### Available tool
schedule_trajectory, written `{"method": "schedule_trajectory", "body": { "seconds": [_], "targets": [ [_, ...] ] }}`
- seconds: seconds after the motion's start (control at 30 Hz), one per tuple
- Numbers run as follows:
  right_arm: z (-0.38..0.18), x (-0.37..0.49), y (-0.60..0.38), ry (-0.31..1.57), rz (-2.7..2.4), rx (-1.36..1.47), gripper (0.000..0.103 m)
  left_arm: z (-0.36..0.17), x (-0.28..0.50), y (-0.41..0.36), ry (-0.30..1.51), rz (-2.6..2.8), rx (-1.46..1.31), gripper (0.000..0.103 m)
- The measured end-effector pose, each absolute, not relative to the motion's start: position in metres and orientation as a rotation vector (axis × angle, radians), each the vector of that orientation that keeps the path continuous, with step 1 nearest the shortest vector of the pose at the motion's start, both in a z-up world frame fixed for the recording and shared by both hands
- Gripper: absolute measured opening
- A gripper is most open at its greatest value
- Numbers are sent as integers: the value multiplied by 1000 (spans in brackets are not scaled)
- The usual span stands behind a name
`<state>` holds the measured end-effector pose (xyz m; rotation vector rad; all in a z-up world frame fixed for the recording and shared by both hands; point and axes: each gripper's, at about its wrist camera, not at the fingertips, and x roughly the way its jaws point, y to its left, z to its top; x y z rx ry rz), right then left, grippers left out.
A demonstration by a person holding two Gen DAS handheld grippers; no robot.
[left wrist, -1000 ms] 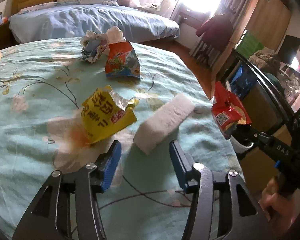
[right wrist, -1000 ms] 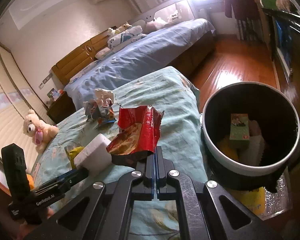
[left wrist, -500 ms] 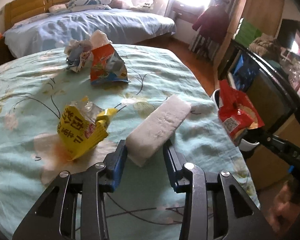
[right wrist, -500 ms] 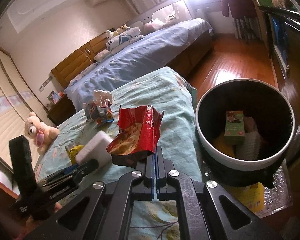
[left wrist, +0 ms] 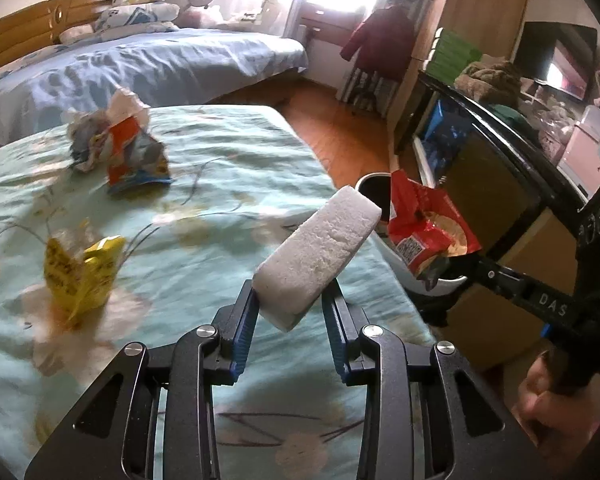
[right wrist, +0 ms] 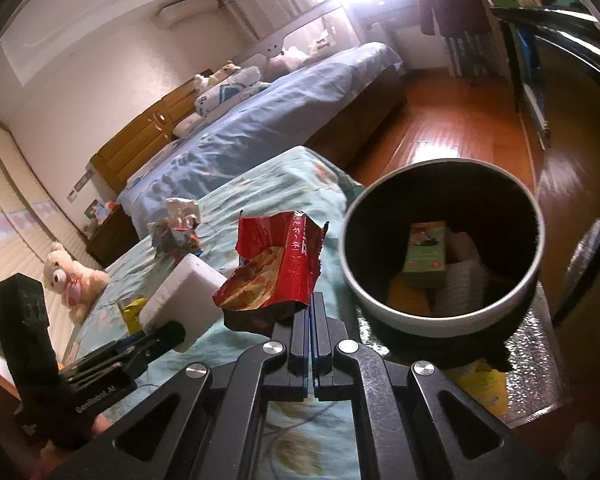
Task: Collect trash
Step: 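Carry the white foam block and red chip bag over the trash bin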
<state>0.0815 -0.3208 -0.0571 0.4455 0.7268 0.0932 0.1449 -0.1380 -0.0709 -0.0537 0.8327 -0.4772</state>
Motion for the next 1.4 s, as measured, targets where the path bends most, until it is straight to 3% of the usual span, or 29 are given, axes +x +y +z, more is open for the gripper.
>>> {"method": "schedule_trajectory", "body": {
  "seconds": [1.4],
  "targets": [
    [-75,104,-410,780,-153,398,0,-78,184,-260,886,-579,67,32]
  ]
}}
